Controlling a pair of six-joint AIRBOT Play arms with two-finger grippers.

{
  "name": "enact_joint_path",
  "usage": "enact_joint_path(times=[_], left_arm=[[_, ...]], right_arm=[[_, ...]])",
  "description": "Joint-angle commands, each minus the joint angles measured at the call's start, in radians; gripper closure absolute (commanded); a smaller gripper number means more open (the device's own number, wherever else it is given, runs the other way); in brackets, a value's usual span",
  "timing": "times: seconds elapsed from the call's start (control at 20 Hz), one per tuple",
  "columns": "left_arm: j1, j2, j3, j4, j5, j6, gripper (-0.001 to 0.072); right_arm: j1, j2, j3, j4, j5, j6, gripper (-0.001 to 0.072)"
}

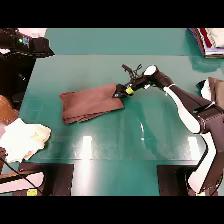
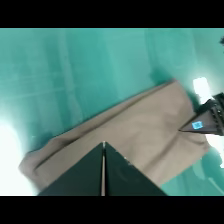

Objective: Fold the shirts.

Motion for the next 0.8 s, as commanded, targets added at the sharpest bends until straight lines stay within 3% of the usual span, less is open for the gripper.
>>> enact_joint_path(times=[0.0, 0.15, 0.5, 0.75], left_arm=[[-0.024, 0.000, 0.000, -0.018, -0.002, -0.001, 0.0684], [-0.105, 0.000, 0.000, -0.018, 0.001, -0.001, 0.0683], [-0.289, 0.000, 0.000, -0.018, 0.064, -0.001, 0.0683], [-0.378, -0.001, 0.000, -0.018, 0.142, -0.001, 0.0683]], right_arm=[[-0.013, 0.010, 0.091, 0.001, -0.013, -0.001, 0.0693], [-0.132, 0.107, 0.095, -0.021, -0.020, 0.012, 0.0693], [-0.585, 0.366, 0.095, -0.304, 0.030, 0.074, 0.0693], [-0.926, 0.417, 0.095, -0.303, 0.005, 0.074, 0.0693]])
